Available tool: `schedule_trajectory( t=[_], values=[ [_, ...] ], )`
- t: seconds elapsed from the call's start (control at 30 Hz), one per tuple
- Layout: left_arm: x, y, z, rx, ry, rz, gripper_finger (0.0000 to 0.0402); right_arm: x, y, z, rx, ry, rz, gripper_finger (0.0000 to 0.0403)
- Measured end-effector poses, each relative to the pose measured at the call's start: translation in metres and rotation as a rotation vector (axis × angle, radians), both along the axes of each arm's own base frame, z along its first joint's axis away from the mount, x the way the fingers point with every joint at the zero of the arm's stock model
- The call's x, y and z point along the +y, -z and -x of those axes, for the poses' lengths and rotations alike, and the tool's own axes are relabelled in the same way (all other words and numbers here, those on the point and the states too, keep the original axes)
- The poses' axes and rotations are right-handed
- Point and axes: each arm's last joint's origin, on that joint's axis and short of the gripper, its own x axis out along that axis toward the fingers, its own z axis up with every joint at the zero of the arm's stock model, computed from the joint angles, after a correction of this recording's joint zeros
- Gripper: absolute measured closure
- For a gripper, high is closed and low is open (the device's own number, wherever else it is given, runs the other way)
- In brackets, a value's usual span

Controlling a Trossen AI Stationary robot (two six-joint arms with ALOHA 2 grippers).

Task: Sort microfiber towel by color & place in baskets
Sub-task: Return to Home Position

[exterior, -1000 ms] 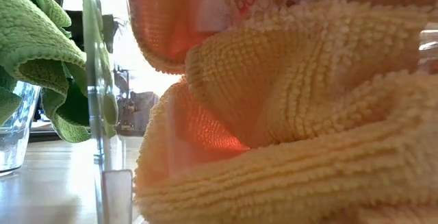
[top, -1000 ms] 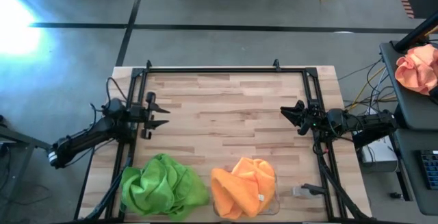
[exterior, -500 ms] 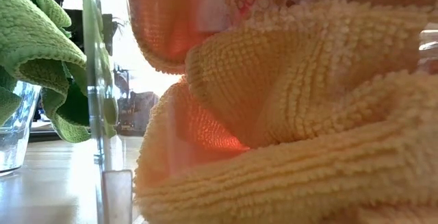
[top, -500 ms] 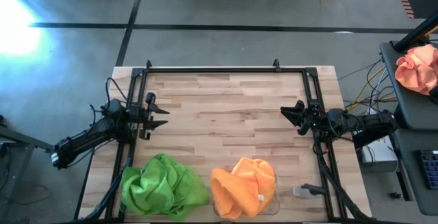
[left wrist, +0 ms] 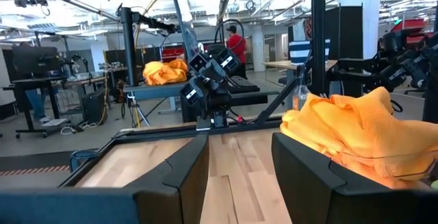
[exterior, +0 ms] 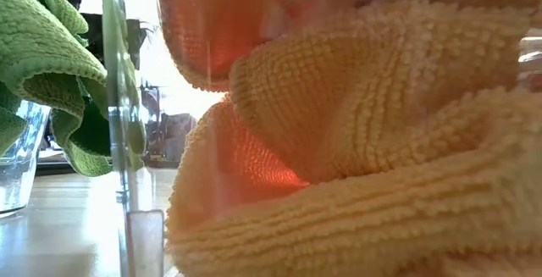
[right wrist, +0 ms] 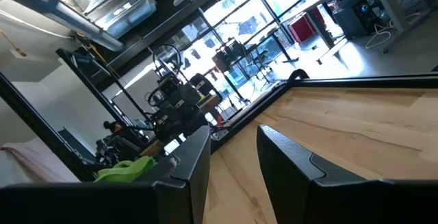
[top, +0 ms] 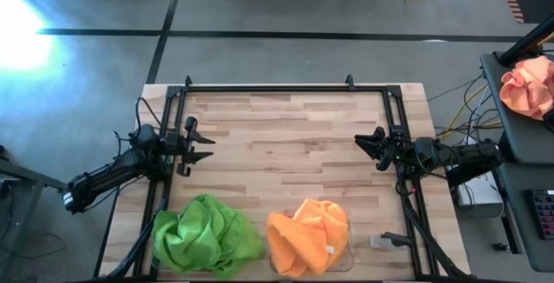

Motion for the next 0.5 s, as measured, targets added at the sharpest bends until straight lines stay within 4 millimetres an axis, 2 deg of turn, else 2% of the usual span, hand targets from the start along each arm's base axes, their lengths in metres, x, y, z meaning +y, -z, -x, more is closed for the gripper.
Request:
schedule_trajectory(
  t=[0.5],
  values=[
    [0.0,-0.0008,0.0001,-0.001,-0.001,0.0,0.0257,-0.0001,-0.0007,0.0011,-0.01,0.0,-0.001,0.0289]
  ],
)
